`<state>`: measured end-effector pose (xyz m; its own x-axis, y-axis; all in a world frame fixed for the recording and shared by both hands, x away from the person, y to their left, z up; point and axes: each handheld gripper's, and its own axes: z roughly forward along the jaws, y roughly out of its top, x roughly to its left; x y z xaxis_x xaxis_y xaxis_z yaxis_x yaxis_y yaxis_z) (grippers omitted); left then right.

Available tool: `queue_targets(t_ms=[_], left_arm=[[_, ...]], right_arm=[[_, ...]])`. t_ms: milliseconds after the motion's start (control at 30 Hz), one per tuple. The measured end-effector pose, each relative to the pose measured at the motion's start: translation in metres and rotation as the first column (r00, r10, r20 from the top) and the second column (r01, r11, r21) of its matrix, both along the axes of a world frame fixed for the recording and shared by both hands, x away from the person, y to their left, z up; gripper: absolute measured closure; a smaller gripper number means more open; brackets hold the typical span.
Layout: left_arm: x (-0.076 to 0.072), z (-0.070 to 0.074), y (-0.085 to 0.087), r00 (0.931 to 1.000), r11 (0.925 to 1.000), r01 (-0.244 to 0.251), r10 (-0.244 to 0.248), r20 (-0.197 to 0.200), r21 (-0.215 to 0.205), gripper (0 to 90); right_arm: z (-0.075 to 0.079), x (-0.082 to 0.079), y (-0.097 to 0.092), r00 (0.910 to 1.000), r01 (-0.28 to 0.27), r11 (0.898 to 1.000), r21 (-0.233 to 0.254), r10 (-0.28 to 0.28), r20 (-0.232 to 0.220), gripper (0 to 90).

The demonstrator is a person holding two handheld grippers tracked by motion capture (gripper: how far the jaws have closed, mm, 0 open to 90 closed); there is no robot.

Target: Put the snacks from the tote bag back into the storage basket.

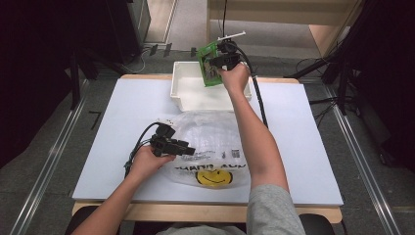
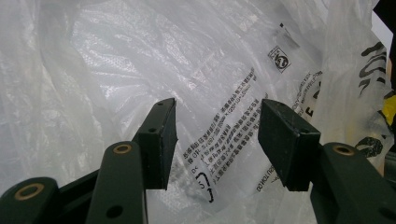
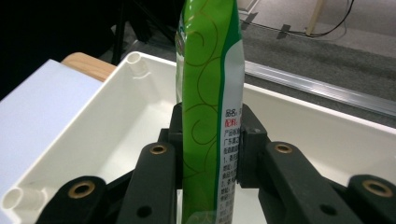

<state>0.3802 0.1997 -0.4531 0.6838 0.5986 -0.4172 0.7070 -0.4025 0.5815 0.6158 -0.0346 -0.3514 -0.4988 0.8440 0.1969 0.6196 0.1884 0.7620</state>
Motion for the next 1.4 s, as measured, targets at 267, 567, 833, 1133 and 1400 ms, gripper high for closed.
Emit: queue_targets(t_ms=[267,567,833,1133,1400], left_arm=[[0.000,0.000,0.000,1.0000,0.9999,0.004,-0.005,0.006,0.011,48.3],[0.001,-0.001,0.001,1.0000,1.0000,0.002,-0.002,-0.008,-0.005,48.4],[0.001,-0.001,0.001,1.0000,1.0000,0.003,-0.003,-0.008,-0.005,48.4],[0.000,-0.001,0.000,0.9999,1.0000,0.005,-0.005,-0.010,-0.006,48.4],[0.000,-0.001,0.000,0.9999,1.0000,0.006,-0.006,-0.009,-0.004,48.5]], right_arm=[[-0.010,0.006,0.001,0.9998,0.015,1.000,-0.010,-0.015,-0.015,74.7],[-0.026,0.013,0.005,0.9989,0.033,0.999,-0.021,-0.034,-0.032,74.6],[-0.033,0.016,0.007,0.9985,0.043,0.998,-0.043,-0.044,-0.031,74.5],[-0.034,0.013,0.007,0.9993,0.030,0.997,-0.064,-0.032,-0.022,73.9],[-0.033,0.012,0.005,0.9989,0.031,0.998,-0.062,-0.033,-0.033,75.2]])
